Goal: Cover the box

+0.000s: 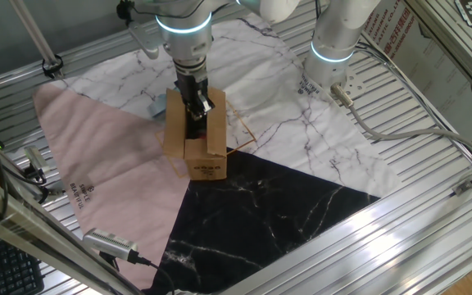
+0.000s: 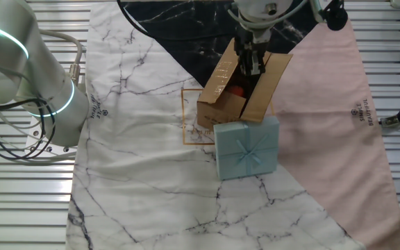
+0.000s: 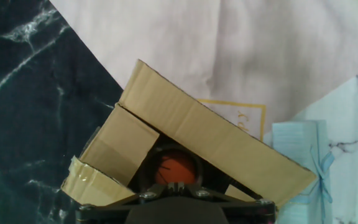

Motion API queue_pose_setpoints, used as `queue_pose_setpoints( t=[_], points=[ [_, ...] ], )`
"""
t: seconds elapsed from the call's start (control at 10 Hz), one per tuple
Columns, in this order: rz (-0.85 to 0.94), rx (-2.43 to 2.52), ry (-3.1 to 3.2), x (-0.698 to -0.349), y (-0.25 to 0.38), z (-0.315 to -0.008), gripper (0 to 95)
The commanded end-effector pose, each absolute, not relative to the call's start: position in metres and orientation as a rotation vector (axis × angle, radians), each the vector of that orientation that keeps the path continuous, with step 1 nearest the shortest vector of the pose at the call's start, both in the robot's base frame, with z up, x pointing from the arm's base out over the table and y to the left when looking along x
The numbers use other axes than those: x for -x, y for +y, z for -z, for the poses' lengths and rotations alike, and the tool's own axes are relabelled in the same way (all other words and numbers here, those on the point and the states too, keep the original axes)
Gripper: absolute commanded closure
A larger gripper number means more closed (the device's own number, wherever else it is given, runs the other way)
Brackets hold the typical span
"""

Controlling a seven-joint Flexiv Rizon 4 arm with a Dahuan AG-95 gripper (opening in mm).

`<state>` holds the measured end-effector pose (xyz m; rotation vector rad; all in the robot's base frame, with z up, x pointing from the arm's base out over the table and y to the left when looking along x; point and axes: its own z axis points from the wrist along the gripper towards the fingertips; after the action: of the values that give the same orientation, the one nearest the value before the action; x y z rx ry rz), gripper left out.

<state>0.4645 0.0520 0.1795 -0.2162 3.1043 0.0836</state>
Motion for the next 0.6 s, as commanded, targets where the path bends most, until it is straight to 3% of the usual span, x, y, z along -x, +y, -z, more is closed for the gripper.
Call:
queue_pose_setpoints(
  t=[0.1, 0.6],
  points=[
    [-0.085, 0.220, 3.106, -0.4639, 0.0518, -0.1800, 95.0],
    [-0.076, 0.242, 3.078, -0.4639, 0.0518, -0.1800, 95.0]
  ],
)
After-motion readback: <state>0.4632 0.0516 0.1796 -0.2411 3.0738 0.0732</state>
